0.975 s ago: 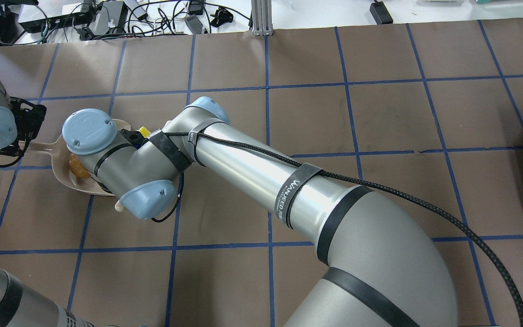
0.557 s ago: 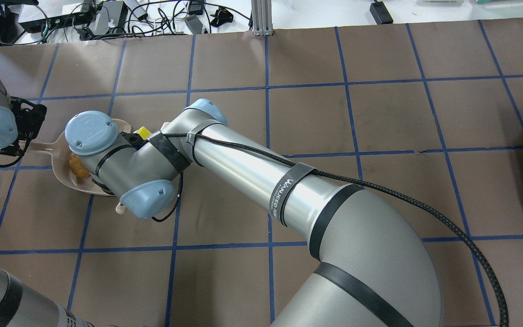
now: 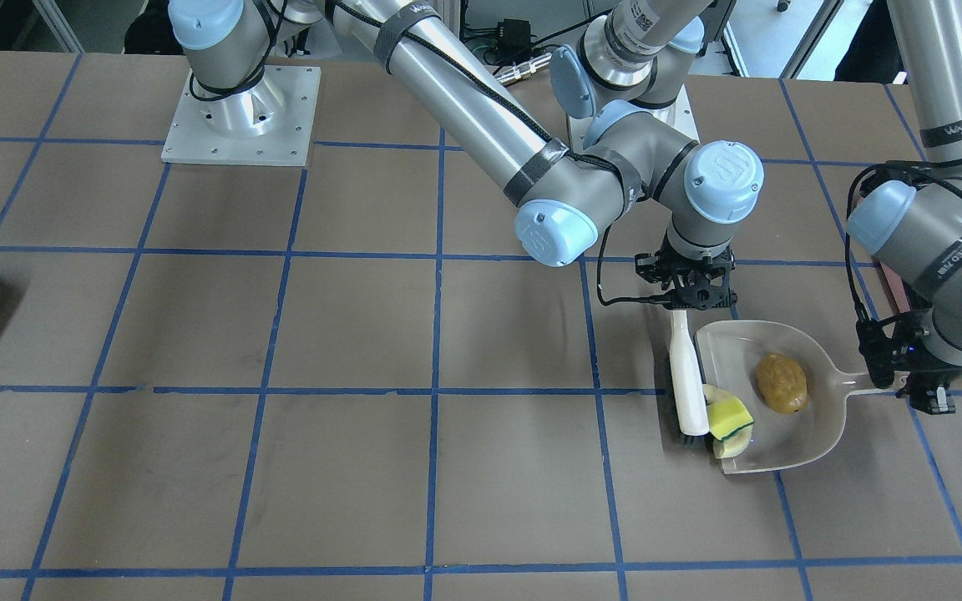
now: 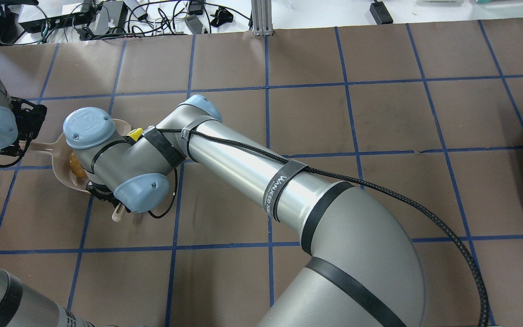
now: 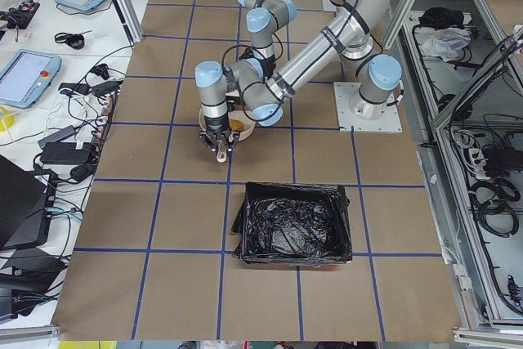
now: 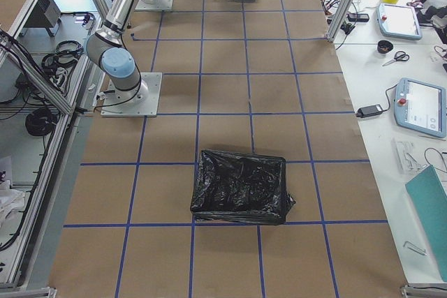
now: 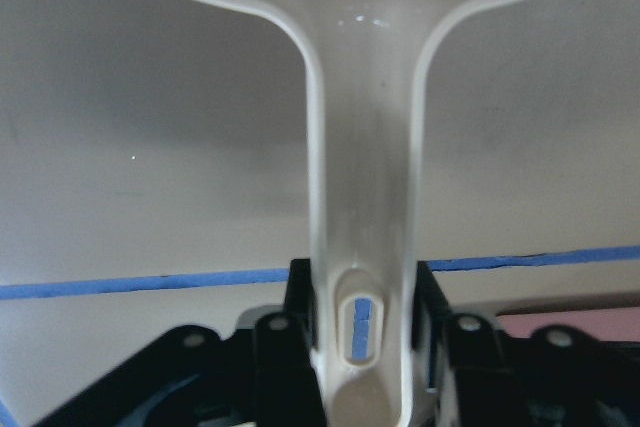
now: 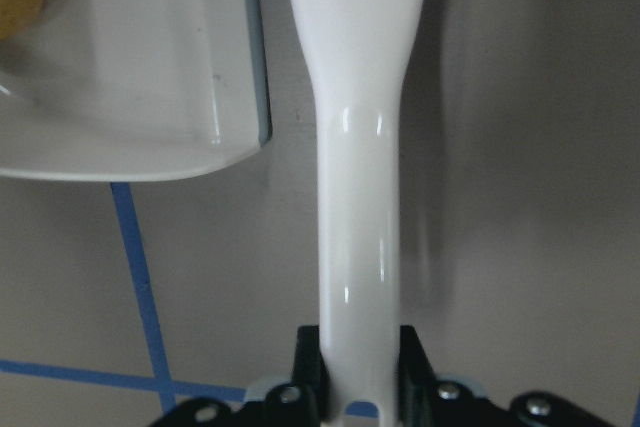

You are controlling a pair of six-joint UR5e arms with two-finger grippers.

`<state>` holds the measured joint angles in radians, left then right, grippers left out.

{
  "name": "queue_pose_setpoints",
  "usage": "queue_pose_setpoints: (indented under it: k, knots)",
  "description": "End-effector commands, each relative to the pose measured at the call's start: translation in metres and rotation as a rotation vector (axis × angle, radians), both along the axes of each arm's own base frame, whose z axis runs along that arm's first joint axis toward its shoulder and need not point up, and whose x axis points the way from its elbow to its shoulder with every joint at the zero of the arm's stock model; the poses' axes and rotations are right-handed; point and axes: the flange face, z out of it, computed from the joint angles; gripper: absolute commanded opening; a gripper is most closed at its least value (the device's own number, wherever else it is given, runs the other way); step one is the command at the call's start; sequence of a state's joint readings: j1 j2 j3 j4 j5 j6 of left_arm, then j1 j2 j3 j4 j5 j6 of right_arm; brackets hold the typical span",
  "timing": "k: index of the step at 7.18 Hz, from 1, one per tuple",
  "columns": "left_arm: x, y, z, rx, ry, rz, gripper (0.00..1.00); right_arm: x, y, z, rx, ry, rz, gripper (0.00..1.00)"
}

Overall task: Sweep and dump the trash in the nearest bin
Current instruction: 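Keep sweeping the lemon and potato into the dustpan with the right gripper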

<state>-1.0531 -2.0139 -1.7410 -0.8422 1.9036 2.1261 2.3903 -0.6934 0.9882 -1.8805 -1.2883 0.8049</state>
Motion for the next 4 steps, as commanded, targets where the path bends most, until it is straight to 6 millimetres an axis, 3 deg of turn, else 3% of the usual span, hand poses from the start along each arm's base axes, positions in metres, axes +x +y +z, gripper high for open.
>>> queue_pose_setpoints:
  k: [1,4]
  knots:
    - [0.0,0.0,0.0,0.0,0.0,-0.001,0.0,0.001,0.003,0.003,-0.051,-0.034,0.312,0.0]
    - [-0.001,0.0,0.001,-0.001,-0.001,-0.001,0.0,-0.009,-0.004,0.001,-0.169,0.016,0.691,0.0]
